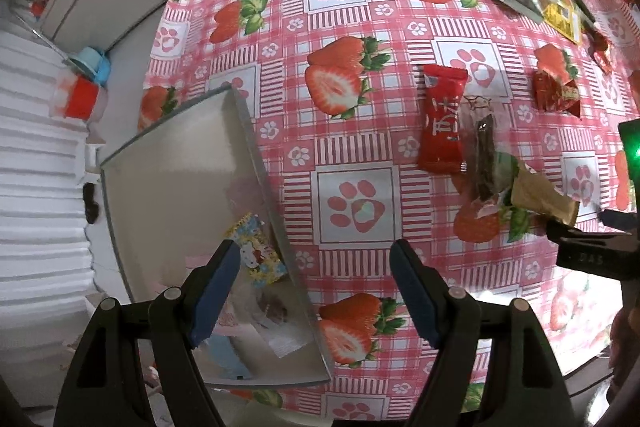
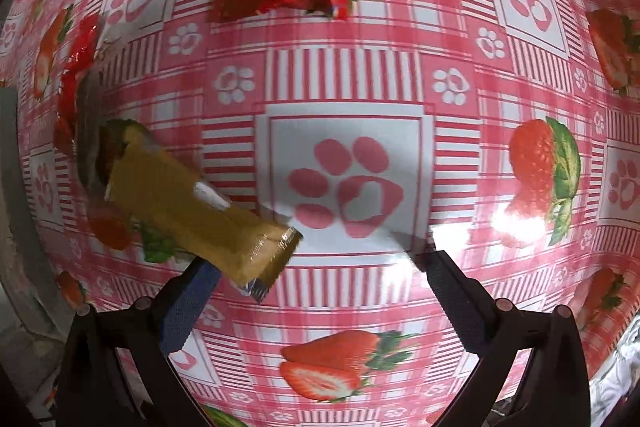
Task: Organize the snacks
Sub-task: 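Move both tools back over the snacks on the table, then grasp the red candy pack with the left tool while the right tool grasps the gold bar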
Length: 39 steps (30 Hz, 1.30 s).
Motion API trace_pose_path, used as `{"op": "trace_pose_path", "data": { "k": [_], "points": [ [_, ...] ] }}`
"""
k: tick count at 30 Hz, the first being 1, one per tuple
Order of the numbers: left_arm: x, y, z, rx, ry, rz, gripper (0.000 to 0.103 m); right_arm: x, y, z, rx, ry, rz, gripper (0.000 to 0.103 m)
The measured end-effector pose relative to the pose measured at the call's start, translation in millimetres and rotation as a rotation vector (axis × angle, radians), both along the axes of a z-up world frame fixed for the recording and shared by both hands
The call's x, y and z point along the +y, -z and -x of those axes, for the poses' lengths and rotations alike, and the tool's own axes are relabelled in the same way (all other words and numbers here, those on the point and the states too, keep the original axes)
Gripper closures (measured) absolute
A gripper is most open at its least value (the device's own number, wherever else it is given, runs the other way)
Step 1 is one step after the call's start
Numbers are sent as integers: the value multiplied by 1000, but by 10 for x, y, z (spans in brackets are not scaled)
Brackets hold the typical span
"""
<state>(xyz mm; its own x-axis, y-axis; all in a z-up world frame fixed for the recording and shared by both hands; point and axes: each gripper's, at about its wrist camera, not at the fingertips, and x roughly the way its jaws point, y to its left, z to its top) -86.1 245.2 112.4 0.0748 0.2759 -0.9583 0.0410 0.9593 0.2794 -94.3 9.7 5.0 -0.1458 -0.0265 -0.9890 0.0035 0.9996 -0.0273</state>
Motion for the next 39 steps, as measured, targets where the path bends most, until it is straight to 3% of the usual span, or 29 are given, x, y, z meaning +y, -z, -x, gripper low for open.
{"op": "trace_pose_path", "data": {
  "k": [11,17,25,30,36,39],
  "points": [
    [-67,-56,-127,-9,-3,9,23,31,29,-24,0,-19,-3,0],
    [-11,-27,-218,12,-46,100,23,108,-61,-58,-18,-54,20,0],
    [-144,105,-433,46,-2,165,23,678,-232,-56,-87,-361,-13,0],
    [-318,330,-649,78,63,174,23,979,-126,-74,-51,-538,-2,0],
    [-231,460,-774,86,25,243,23,911,-73,-117,-57,-527,-6,0],
    [-248,506,-815,90,42,231,23,933,-77,-108,-68,-526,-10,0]
  ]
}}
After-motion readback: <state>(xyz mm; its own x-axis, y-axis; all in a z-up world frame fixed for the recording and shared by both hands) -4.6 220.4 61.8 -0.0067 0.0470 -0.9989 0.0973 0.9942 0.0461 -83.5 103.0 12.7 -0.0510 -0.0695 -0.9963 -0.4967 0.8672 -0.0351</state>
